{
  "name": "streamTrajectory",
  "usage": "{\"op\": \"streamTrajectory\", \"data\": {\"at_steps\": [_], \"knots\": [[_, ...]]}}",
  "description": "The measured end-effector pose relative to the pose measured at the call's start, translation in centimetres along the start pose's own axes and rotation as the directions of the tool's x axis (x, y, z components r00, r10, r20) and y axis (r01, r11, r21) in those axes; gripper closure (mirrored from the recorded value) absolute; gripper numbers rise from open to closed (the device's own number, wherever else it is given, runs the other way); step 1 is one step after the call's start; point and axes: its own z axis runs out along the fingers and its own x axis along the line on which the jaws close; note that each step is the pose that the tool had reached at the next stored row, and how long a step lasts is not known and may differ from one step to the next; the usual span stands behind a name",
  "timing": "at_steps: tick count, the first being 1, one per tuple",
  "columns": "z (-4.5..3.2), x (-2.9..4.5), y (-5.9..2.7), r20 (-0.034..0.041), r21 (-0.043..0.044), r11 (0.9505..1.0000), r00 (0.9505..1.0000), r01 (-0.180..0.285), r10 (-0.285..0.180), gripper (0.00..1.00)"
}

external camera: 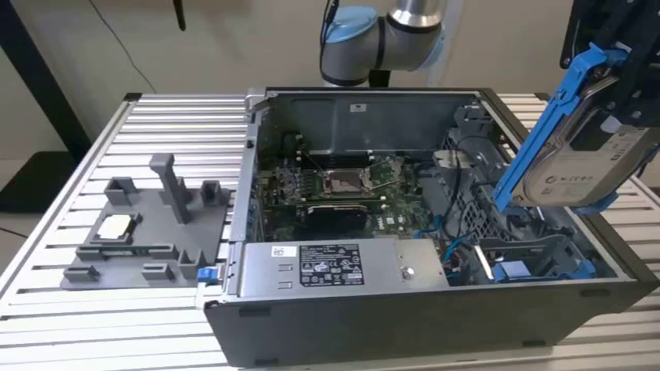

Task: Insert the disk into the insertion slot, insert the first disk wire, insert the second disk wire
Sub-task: 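Insert the disk into the insertion slot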

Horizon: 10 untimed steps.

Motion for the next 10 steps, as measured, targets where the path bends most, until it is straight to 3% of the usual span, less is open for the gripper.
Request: {"op": "streamTrajectory", "data": {"at_steps": [3,10], "knots": [[0.00,0.00,-0.03,-0.0004,0.0000,1.0000,1.0000,0.000,0.000,0.67],[0.57,-0.02,-0.99,-0.0002,0.0000,1.0000,1.0000,0.000,0.000,0.67]]}}
